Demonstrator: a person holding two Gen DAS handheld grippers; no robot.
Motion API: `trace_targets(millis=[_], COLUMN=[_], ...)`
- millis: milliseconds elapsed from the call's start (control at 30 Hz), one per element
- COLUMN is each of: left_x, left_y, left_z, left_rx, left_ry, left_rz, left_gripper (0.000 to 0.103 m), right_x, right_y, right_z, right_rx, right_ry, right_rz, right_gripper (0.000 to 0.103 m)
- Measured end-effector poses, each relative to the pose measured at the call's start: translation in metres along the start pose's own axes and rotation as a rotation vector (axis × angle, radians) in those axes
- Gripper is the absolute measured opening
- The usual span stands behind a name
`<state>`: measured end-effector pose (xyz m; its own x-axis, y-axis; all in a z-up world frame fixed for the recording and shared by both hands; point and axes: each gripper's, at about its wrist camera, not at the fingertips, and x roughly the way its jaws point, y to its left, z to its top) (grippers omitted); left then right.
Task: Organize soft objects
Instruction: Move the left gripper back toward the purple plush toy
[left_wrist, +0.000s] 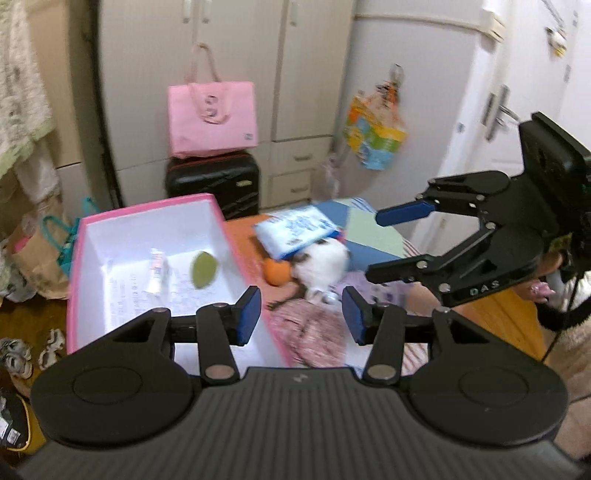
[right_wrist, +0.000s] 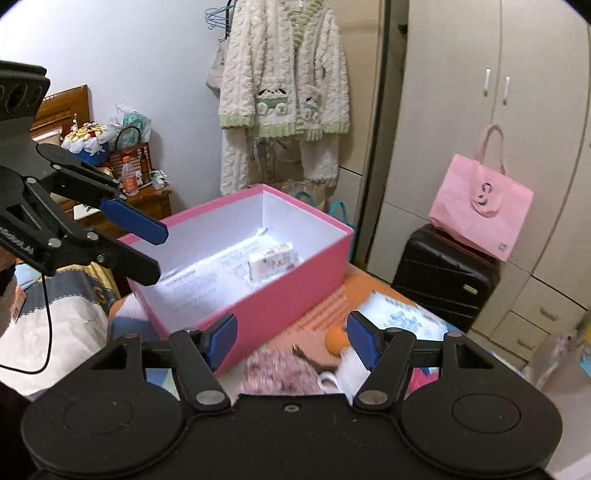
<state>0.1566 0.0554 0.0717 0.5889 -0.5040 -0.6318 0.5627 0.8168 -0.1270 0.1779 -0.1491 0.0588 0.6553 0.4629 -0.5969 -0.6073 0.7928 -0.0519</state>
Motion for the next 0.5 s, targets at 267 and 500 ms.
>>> trace_targets(millis=[267, 500], left_x=[0.021, 0.043], left_y=[-0.044, -0.079], left_z=[-0.007, -0.011], left_rx=[0.053, 0.102], left_ry=[0.113, 0.162], left_rz=[-0.084, -0.146], left_gripper=[0.048, 0.059], right_x=[-0.027, -0.034], right_y=[0.003, -0.001], right_z=[-0.042, -0.077], right_rx=[-0.003, 0.0], right_ry=[0.03, 0.063], right_rz=[-0.029, -0.079], right_gripper=[0.076, 0.084])
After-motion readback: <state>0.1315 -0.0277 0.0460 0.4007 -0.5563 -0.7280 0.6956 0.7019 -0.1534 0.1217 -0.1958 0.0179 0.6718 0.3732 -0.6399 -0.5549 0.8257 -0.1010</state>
